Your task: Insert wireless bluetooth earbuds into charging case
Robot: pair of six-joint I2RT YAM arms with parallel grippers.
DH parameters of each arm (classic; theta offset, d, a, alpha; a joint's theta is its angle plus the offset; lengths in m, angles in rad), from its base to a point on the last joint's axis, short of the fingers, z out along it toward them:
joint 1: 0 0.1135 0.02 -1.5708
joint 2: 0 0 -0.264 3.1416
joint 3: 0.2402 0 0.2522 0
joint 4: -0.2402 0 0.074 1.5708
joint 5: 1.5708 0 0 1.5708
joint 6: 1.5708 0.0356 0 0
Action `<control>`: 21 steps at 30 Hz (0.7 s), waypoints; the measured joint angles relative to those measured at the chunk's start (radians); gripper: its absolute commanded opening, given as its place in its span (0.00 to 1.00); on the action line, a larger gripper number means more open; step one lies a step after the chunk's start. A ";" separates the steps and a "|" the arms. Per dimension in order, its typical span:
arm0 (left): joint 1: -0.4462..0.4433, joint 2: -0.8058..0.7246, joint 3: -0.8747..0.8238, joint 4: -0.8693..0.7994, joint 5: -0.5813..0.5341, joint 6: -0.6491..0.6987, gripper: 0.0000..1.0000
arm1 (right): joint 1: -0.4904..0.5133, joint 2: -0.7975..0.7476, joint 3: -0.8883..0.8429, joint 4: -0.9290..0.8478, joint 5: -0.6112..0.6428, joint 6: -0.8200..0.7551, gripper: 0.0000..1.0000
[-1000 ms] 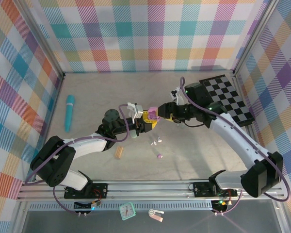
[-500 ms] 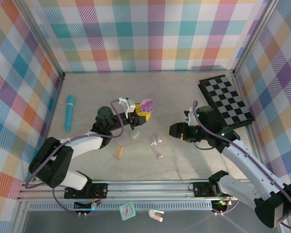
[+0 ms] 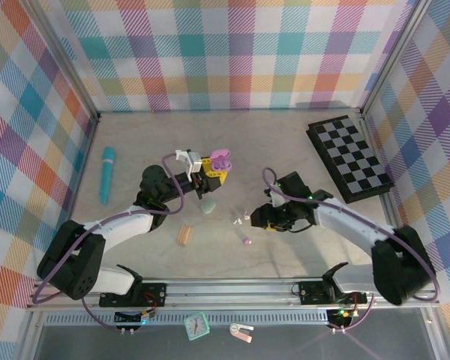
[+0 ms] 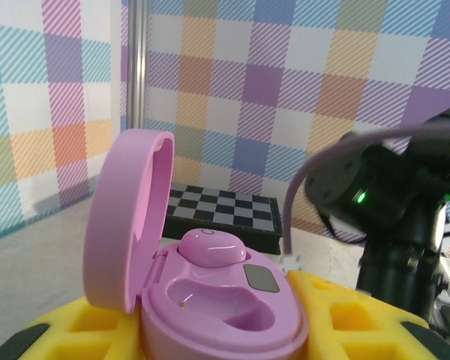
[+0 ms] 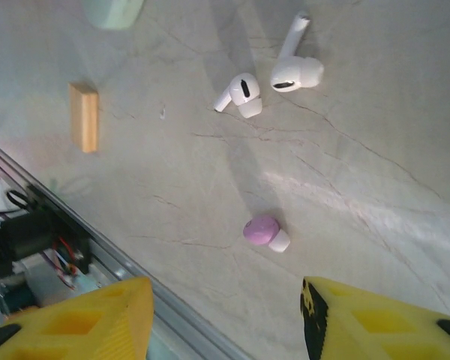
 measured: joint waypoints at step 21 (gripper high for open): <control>0.020 -0.084 0.000 -0.104 -0.007 0.012 0.31 | 0.098 0.372 0.134 0.051 -0.040 -0.216 0.47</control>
